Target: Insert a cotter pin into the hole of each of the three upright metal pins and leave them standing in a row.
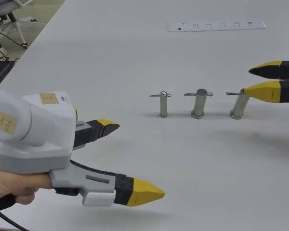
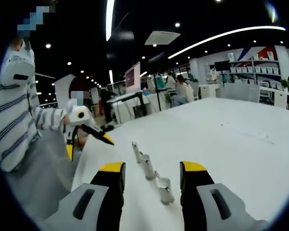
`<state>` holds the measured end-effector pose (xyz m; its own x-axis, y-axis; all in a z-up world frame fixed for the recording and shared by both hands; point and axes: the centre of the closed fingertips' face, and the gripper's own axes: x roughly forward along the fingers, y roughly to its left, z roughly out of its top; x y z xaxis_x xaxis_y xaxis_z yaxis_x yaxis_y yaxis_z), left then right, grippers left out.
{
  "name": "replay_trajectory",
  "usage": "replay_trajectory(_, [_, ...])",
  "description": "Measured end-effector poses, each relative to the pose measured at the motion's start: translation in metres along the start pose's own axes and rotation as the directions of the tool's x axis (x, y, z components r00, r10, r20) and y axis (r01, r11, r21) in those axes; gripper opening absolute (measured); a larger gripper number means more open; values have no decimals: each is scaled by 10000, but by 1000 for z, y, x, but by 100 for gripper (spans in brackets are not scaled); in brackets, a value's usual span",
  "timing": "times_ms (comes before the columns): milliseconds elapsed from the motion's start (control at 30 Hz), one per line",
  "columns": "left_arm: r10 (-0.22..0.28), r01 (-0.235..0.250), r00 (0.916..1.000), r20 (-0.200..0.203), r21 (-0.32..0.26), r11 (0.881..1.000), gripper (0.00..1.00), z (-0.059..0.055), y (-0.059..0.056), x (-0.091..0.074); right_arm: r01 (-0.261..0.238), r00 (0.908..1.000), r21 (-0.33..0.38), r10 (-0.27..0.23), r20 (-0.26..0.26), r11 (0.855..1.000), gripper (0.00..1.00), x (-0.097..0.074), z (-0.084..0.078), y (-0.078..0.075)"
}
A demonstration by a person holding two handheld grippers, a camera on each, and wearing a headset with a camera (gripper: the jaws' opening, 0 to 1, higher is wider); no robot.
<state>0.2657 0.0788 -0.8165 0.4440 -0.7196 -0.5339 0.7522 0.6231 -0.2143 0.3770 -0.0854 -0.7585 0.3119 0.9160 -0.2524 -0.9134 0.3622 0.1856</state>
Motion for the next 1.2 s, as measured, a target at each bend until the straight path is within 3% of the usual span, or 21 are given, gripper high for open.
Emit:
replay_trajectory(233, [441, -436, 9980, 448, -122, 9990, 99, 11, 8, -3, 342, 9988, 287, -352, 350, 9990, 64, -14, 4, 18])
replay_trajectory(533, [920, -901, 9924, 816, -271, 9956, 99, 17, 16, -7, 1268, 9919, 634, -1257, -208, 9899, 72, -35, -13, 32])
replay_trajectory(600, [1039, -1018, 9913, 814, -294, 9944, 99, 17, 17, -8, 1665, 9856, 972, -1628, -455, 9812, 78, -42, -19, 33])
replay_trajectory(833, [1298, -1271, 9874, 905, -350, 9913, 99, 19, 18, -13, 2779, 9592, 946, -2707, -821, 9559, 86, -64, -29, 38])
replay_trajectory(967, [1365, -1336, 9874, 798, -408, 9902, 99, 17, 17, -13, 3243, 9415, 822, -3131, -1248, 9424, 89, -71, -37, 42])
replay_trajectory(1200, [1441, -1401, 9875, 640, -636, 9881, 99, 12, 16, -14, 4088, 9045, 1077, -3866, -1803, 9063, 91, -81, -47, 47])
